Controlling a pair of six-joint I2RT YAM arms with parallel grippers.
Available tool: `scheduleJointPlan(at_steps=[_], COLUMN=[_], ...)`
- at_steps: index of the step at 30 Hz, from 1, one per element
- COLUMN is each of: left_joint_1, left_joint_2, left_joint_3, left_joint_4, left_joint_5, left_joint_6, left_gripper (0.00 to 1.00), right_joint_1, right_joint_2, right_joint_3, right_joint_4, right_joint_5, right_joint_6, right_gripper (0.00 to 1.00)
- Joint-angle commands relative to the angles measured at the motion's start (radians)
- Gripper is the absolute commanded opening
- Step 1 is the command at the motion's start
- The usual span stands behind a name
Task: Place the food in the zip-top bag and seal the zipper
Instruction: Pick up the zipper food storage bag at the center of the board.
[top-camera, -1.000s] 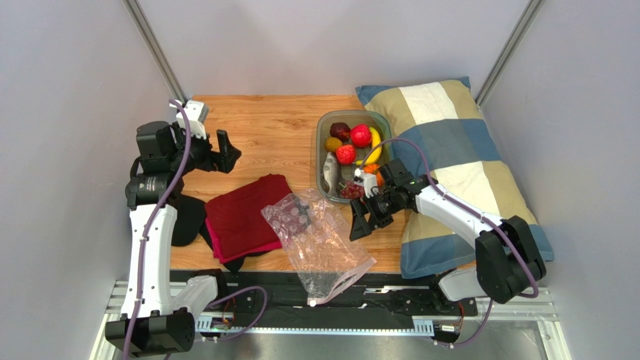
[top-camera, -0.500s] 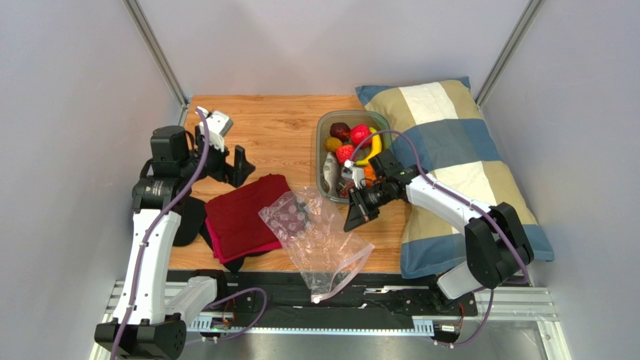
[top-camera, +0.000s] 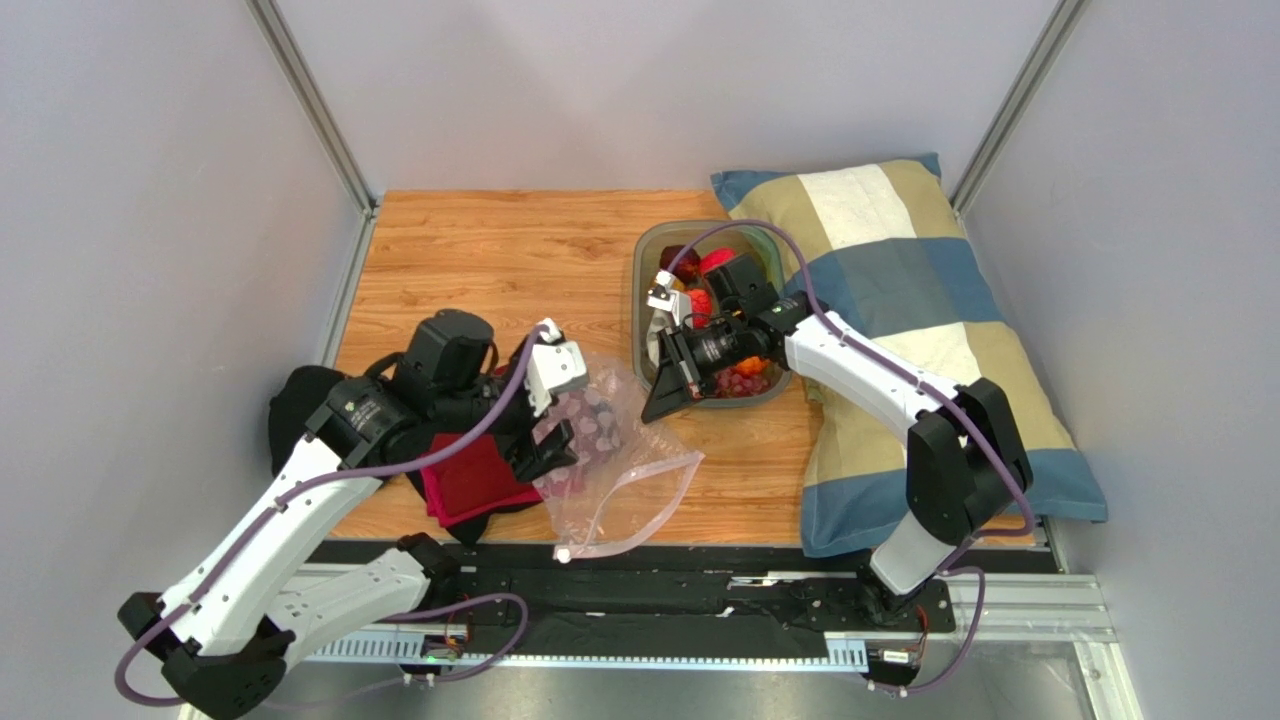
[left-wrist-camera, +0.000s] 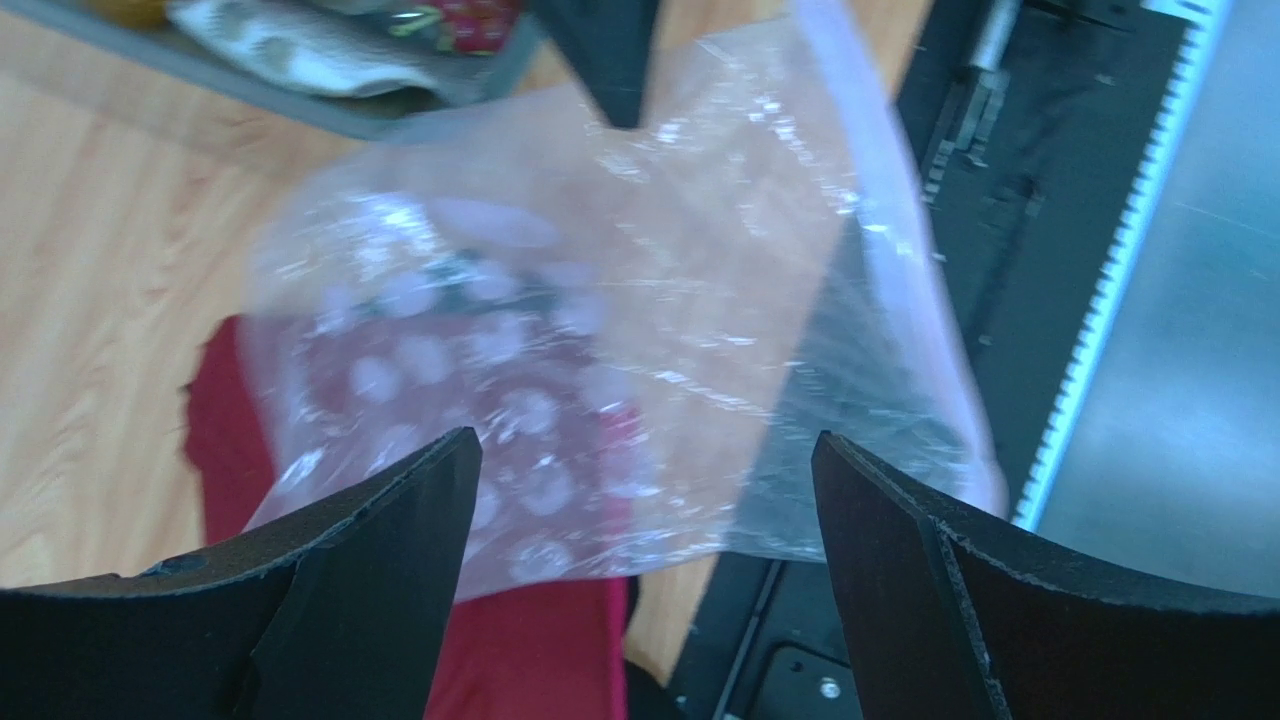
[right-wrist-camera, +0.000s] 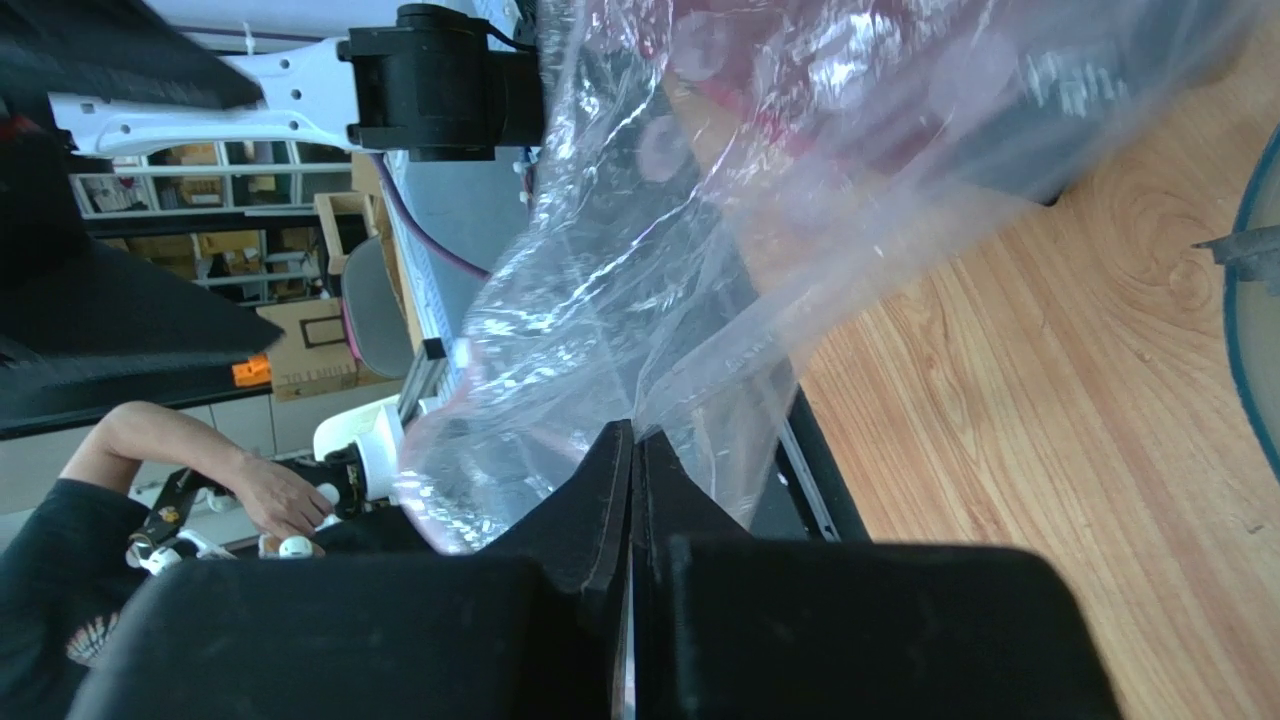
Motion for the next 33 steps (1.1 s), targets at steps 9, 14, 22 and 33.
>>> scheduleJointPlan(at_steps=[9,14,22,33], left_joint_1=[-0.202,-0.258,-0.282,-0.333], left_joint_2=[0.037,0.056,-0.022,0.023], left_joint_3=[0.061,0.024,-0.129,-0.259], left_joint_4=[-0.029,0.017,0.25,0.416], left_joint_5=[0.055,-0.104,-0.313,-0.423], left_joint_6=[-0.218,-0.301,-0.408,-0.449], left_gripper=[0.79,0.74,0.73,0.76], right_joint_1=[0.03,0.027,-0.005,-0.02], right_joint_2=[-0.064,-0.015,0.083,0.196], right_joint_3=[0.063,0.1,0.114,0.12], right_joint_4=[0.01,0.053,0.313,0.613], right_joint_5=[0.022,0.028,-0.012,-0.059], right_joint_6=[0.056,0.14,0.465,0.8], right_gripper=[0.0,0.0,0.0,0.0])
